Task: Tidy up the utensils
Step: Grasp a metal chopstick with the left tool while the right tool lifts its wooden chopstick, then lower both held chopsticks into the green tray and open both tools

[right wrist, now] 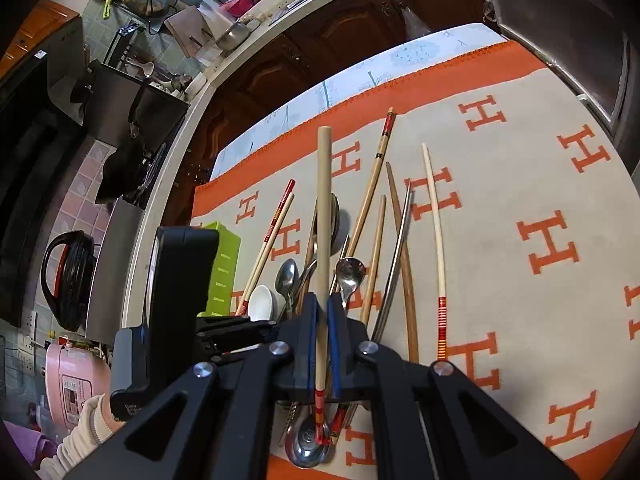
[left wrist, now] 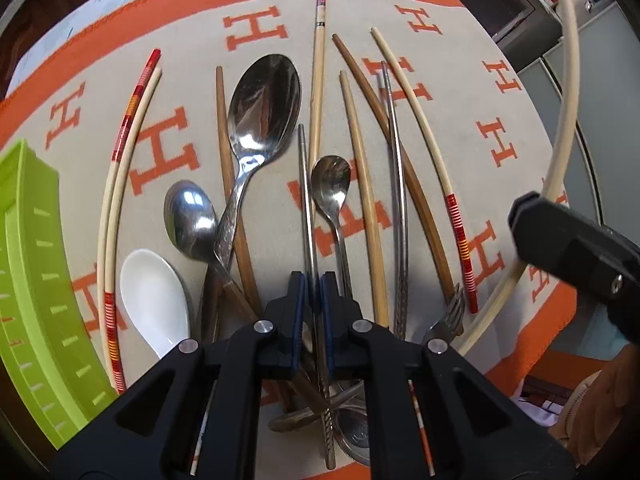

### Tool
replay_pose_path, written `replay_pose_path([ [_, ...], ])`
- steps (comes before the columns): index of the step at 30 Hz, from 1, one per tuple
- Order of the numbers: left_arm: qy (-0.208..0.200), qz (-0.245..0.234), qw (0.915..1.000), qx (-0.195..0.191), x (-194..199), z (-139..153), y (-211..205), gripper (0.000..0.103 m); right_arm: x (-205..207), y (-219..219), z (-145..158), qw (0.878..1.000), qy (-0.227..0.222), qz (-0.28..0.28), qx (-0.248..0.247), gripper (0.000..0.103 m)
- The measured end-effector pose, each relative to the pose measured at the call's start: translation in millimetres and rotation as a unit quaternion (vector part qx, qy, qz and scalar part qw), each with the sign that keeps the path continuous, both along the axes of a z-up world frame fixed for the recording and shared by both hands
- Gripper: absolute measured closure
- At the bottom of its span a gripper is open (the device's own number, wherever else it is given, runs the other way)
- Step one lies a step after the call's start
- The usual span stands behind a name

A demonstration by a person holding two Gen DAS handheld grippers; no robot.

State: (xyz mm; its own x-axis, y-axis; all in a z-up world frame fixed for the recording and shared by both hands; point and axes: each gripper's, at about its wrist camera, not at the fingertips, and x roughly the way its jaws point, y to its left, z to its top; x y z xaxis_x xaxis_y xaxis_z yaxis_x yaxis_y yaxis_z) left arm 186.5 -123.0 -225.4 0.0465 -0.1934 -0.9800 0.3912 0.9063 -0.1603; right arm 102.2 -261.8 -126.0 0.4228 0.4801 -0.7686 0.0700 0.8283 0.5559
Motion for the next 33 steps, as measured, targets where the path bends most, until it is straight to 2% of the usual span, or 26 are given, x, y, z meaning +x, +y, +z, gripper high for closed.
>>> replay_pose_path([
  [4, -0.012, -0.004, 0.9999, 0.01, -2.1, 0.8, -6.0, 0.099, -0.6, 3.5, 1.6, 1.0, 0.0, 0.004, 0.0, 0.098],
  [7, -0.02, 0.01, 0.9997, 0.002, -3.2, 8.1, -1.2, 0.099, -1.6, 7.9, 4.8, 1.0, -0.002, 0.01, -0.001, 0.098],
  [10, -0.043, 0.025, 0.9986, -0.018, -8.4, 30.3, 13.3, 0.1, -3.1, 13.8, 12.2, 1.0, -0.011, 0.017, -0.01, 0.098],
  [15, -0.089, 0.048, 0.9936, -0.05, -20.2, 72.3, 39.8, 0.1, -8.5, 25.6, 45.7, 0.998, -0.054, 0.021, -0.025, 0.098],
  [21, -0.159, 0.085, 0.9804, -0.079, -43.9, 131.2, 90.6, 0.1, -10.6, 42.1, 86.0, 0.994, -0.096, 0.045, -0.018, 0.098],
  [25, -0.221, 0.117, 0.9669, -0.049, -64.0, 166.9, 138.5, 0.1, -6.6, 71.9, 100.5, 0.991, -0.109, 0.078, -0.002, 0.098],
  [29, -0.236, 0.153, 0.959, -0.032, -71.6, 175.9, 179.2, 0.1, 4.0, 115.0, 96.8, 0.989, -0.102, 0.109, 0.019, 0.098],
  [33, -0.237, 0.185, 0.9535, -0.02, -76.3, 172.7, 217.5, 0.1, 17.0, 156.8, 80.5, 0.988, -0.082, 0.13, 0.034, 0.098],
])
